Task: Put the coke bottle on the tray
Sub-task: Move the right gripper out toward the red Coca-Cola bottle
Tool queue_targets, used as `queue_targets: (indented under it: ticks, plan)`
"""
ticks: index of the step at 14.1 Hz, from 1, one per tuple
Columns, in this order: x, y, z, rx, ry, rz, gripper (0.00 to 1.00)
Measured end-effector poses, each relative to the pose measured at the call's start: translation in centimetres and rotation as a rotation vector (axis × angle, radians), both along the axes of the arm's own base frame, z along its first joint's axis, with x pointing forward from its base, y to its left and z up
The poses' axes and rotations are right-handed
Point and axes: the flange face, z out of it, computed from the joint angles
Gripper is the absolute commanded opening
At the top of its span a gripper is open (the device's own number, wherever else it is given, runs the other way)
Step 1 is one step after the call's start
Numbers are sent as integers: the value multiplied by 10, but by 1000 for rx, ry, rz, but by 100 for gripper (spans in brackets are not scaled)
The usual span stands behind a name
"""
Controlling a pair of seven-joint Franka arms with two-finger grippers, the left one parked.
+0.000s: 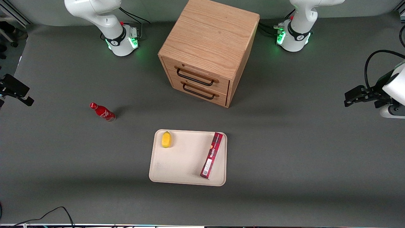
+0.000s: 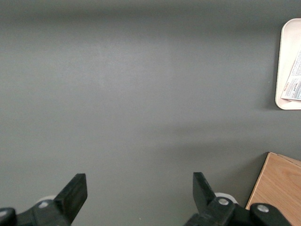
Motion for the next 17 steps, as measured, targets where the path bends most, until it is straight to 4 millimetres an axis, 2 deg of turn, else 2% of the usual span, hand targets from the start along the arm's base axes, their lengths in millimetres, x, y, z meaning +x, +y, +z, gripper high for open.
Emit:
queue_targets:
  ticks: [4,10,14,17]
  plan:
    - [0,-1,-3,0,12,-2,100]
    - [10,1,-28,-5,61,-3,100]
    - [12,9,-59,-5,123,11,100]
    - [13,23,-89,-4,172,37,100]
